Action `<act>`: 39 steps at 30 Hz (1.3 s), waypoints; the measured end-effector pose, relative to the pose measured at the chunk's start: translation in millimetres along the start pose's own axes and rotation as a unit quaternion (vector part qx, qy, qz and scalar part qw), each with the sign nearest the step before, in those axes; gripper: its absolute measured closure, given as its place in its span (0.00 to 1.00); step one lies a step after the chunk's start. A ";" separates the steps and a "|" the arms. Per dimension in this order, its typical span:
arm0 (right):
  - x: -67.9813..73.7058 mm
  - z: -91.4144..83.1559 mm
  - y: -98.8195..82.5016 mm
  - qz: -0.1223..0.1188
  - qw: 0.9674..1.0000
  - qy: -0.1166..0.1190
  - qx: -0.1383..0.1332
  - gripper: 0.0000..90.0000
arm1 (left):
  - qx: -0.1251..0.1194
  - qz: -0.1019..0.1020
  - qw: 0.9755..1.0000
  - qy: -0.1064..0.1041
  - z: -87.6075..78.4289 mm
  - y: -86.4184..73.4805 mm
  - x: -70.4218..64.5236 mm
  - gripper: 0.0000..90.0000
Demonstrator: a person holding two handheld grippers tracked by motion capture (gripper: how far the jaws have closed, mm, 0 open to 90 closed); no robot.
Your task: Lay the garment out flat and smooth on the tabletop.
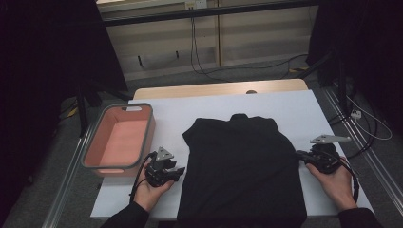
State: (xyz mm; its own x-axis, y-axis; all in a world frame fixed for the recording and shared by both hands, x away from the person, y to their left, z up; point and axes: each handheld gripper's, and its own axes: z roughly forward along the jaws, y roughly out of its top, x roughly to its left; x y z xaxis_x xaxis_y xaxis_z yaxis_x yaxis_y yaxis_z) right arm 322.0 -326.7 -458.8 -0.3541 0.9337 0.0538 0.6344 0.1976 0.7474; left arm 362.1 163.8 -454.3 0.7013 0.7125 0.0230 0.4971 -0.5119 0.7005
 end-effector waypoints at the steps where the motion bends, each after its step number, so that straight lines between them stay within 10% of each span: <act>1: 3.0 1.5 0.0 -0.005 1.000 0.001 0.005 0.81 | -0.003 0.007 1.000 -0.001 1.6 0.8 -0.8 0.62; 9: 13.7 0.4 4.6 -0.014 1.000 -0.002 -0.011 0.64 | -0.007 0.022 0.999 -0.028 12.3 7.2 -12.4 0.48; 16: 22.6 -2.6 7.4 -0.021 0.999 -0.001 -0.026 0.63 | -0.010 0.073 0.997 -0.016 19.8 11.5 -26.8 0.64; 24: 48.3 3.6 10.7 -0.051 0.998 0.042 -0.019 0.63 | -0.001 0.017 0.997 -0.078 20.0 13.6 -18.7 0.82; 34: 80.0 14.2 9.3 -0.068 0.993 0.099 0.003 0.60 | -0.002 0.038 0.996 -0.086 19.0 12.0 -26.1 0.74; 39: 99.9 25.5 5.5 -0.105 0.986 0.125 0.038 0.56 | 0.006 0.027 0.994 -0.108 19.8 12.3 -26.8 0.90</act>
State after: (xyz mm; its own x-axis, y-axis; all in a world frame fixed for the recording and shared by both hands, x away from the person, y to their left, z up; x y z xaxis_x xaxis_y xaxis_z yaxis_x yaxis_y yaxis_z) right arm 307.7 -224.8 -466.2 -0.6356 0.7688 0.0707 0.5749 0.4102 0.7080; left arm 359.6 128.9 -460.5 0.8192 0.5658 -0.0939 0.4613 -0.5528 0.6939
